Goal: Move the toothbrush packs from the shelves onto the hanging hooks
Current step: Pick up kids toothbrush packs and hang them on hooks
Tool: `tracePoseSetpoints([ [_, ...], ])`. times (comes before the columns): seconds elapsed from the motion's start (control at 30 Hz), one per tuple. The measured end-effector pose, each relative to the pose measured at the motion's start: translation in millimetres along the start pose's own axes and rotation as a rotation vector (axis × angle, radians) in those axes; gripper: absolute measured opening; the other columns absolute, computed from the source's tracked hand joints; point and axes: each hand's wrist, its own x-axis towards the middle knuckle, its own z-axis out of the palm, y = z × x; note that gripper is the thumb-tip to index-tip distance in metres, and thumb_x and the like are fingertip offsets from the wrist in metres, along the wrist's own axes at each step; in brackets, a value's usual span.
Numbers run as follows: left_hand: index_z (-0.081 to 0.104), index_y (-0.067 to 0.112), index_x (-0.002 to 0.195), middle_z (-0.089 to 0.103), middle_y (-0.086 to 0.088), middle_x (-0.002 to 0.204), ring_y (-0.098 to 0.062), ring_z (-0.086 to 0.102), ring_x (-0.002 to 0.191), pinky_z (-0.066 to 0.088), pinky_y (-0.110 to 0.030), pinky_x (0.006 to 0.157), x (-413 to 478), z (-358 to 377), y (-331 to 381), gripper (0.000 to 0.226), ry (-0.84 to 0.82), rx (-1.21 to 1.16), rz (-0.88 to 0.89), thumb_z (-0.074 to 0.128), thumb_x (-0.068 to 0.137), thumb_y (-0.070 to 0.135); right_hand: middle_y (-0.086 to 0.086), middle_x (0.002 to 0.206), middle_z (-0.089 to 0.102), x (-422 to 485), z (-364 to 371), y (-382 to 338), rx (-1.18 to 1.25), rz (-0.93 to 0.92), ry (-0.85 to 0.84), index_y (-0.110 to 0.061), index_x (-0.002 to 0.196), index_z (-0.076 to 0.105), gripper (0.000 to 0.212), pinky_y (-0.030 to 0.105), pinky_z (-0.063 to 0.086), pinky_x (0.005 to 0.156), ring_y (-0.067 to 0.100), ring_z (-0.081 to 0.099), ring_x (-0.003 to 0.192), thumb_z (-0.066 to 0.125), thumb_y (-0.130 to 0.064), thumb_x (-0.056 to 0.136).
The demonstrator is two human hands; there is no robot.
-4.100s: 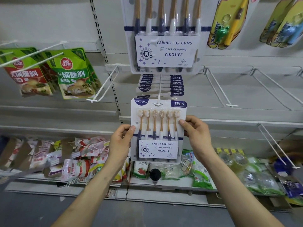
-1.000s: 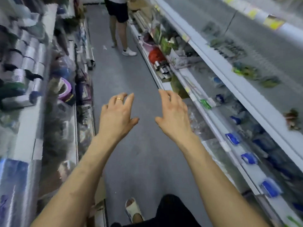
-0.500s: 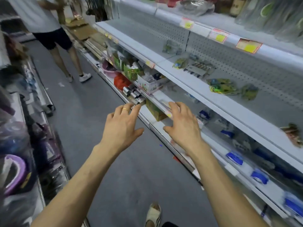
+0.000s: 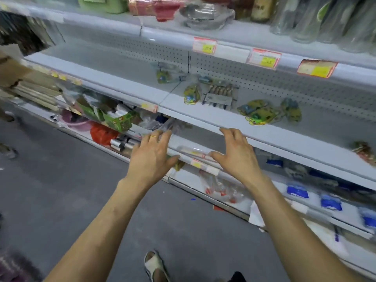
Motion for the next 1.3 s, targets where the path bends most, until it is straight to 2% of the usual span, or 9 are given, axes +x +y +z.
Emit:
tracePoseSetpoints([
  [0.13, 0.045, 0.020, 0.150, 0.056, -0.011, 0.142, -0.039, 0.053, 0.128, 0.052, -0.057, 0.094, 55, 13, -38, 0.071, -0.004, -0.074, 0.095, 0.064, 0.091, 0.057, 0.007, 0.154, 0.040, 25, 14, -19, 0.036, 0.109, 0.005, -0.021, 0.159, 0.034, 0.078, 0.049, 0.042, 0.110, 0.031, 0.042, 0.141, 0.070, -0.047, 0.094],
  [0.27, 0.043, 0.021, 0.150, 0.050, -0.007, 0.146, -0.037, 0.050, 0.132, 0.052, -0.059, 0.097, 108, 19, -39, 0.071, -0.062, -0.093, 0.226, 0.064, 0.092, 0.056, 0.008, 0.155, 0.039, 38, 13, -5, 0.061, 0.284, 0.047, -0.022, 0.159, 0.035, 0.078, 0.050, 0.043, 0.111, 0.031, 0.042, 0.141, 0.071, -0.046, 0.094],
  [0.4, 0.038, 0.019, 0.155, 0.043, -0.008, 0.157, -0.035, 0.043, 0.140, 0.049, -0.055, 0.104, 153, 34, -15, 0.072, -0.105, -0.086, 0.345, 0.063, 0.096, 0.053, 0.009, 0.156, 0.039, 52, 9, 30, 0.096, 0.426, 0.100, -0.020, 0.158, 0.036, 0.077, 0.050, 0.044, 0.110, 0.033, 0.042, 0.141, 0.070, -0.047, 0.095],
  [0.57, 0.038, 0.020, 0.156, 0.042, -0.007, 0.157, -0.033, 0.043, 0.139, 0.047, -0.052, 0.103, 204, 67, 46, 0.070, -0.123, -0.096, 0.432, 0.060, 0.098, 0.052, 0.008, 0.156, 0.040, 65, 7, 91, 0.145, 0.516, 0.134, -0.020, 0.157, 0.038, 0.072, 0.049, 0.047, 0.106, 0.031, 0.044, 0.140, 0.068, -0.045, 0.097],
  [0.77, 0.039, 0.016, 0.155, 0.045, -0.016, 0.154, -0.041, 0.046, 0.136, 0.048, -0.057, 0.103, 293, 102, 106, 0.064, -0.206, -0.127, 0.436, 0.058, 0.102, 0.047, 0.012, 0.154, 0.041, 94, 7, 167, 0.204, 0.569, 0.102, -0.018, 0.157, 0.040, 0.066, 0.049, 0.046, 0.108, 0.035, 0.045, 0.139, 0.063, -0.044, 0.100],
  [0.97, 0.050, 0.015, 0.146, 0.061, -0.023, 0.134, -0.043, 0.057, 0.121, 0.052, -0.050, 0.097, 342, 132, 148, 0.051, -0.242, -0.086, 0.415, 0.054, 0.104, 0.042, 0.014, 0.157, 0.040, 142, 17, 204, 0.196, 0.545, 0.040, -0.019, 0.158, 0.040, 0.064, 0.047, 0.040, 0.115, 0.037, 0.040, 0.143, 0.060, -0.045, 0.103],
  [1.13, 0.045, 0.022, 0.155, 0.047, -0.016, 0.155, -0.038, 0.043, 0.141, 0.043, -0.050, 0.112, 380, 167, 187, 0.059, -0.211, -0.198, 0.496, 0.061, 0.100, 0.033, 0.018, 0.148, 0.045, 184, 36, 214, 0.080, 0.490, 0.023, -0.027, 0.154, 0.043, 0.058, 0.049, 0.039, 0.115, 0.040, 0.039, 0.139, 0.052, -0.055, 0.104],
  [1.2, 0.046, 0.024, 0.155, 0.046, -0.018, 0.155, -0.039, 0.042, 0.142, 0.044, -0.050, 0.111, 392, 182, 201, 0.059, -0.222, -0.170, 0.518, 0.060, 0.099, 0.035, 0.018, 0.147, 0.047, 196, 43, 216, -0.011, 0.488, -0.018, -0.033, 0.154, 0.043, 0.056, 0.048, 0.037, 0.114, 0.040, 0.039, 0.138, 0.045, -0.060, 0.104],
  [1.3, 0.047, 0.024, 0.154, 0.050, -0.021, 0.149, -0.043, 0.046, 0.135, 0.045, -0.048, 0.107, 398, 195, 221, 0.054, -0.267, -0.118, 0.543, 0.053, 0.101, 0.034, 0.018, 0.145, 0.050, 197, 48, 219, -0.053, 0.503, 0.008, -0.035, 0.150, 0.048, 0.053, 0.049, 0.035, 0.114, 0.040, 0.040, 0.137, 0.041, -0.062, 0.105],
])
